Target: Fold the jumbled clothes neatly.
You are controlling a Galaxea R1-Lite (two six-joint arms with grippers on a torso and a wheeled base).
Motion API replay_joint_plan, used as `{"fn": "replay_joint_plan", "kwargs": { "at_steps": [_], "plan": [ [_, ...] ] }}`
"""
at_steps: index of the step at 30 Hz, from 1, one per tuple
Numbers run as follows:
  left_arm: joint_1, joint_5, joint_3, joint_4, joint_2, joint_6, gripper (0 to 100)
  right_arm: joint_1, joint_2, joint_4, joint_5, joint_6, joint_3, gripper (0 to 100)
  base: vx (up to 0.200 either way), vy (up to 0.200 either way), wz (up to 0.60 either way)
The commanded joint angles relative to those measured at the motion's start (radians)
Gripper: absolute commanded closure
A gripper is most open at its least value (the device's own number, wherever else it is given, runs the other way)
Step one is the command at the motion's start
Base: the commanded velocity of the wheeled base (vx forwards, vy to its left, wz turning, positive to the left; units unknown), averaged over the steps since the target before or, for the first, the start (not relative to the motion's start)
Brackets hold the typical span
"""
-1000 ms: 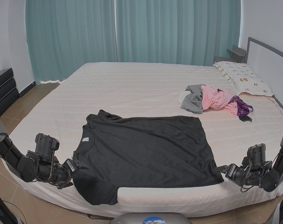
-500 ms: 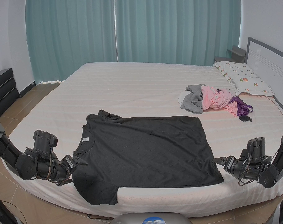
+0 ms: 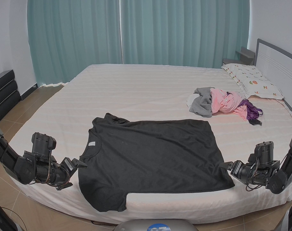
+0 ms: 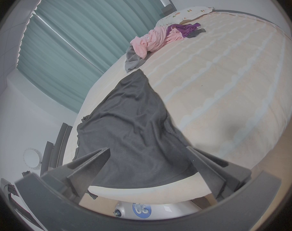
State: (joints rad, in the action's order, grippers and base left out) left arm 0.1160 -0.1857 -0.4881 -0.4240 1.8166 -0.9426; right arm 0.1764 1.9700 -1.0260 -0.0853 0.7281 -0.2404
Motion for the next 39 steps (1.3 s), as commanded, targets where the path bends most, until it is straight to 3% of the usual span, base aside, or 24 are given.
{"fn": "replay_joint_plan", "kwargs": {
  "at_steps": [1,5,17,25,31,39],
  "plan": [
    [-0.001,0.0,-0.001,-0.002,0.001,-0.002,0,0.0,0.003,0.001,-0.001,-0.001,0.001,0,0.0,0.0,0.0],
    [-0.002,0.0,-0.006,-0.002,-0.002,-0.018,0,0.0,0.003,0.0,-0.001,0.001,0.0,0,0.0,0.0,0.0],
    [-0.001,-0.003,-0.038,-0.002,-0.005,-0.039,0,0.0,0.001,-0.002,-0.001,0.013,0.0,0,0.2,0.0,0.0],
    [-0.002,-0.001,-0.084,0.004,0.004,-0.038,0,0.0,0.003,-0.002,-0.001,0.017,-0.003,0,0.0,0.0,0.0],
    [-0.002,0.0,-0.219,0.011,0.035,-0.039,0,0.0,0.004,0.0,-0.002,0.04,-0.034,0,0.0,0.0,0.0],
    [0.014,0.011,-0.483,0.013,0.214,-0.036,0,0.0,0.041,0.001,-0.002,0.056,-0.091,0,0.0,0.0,0.0]
  ]
}}
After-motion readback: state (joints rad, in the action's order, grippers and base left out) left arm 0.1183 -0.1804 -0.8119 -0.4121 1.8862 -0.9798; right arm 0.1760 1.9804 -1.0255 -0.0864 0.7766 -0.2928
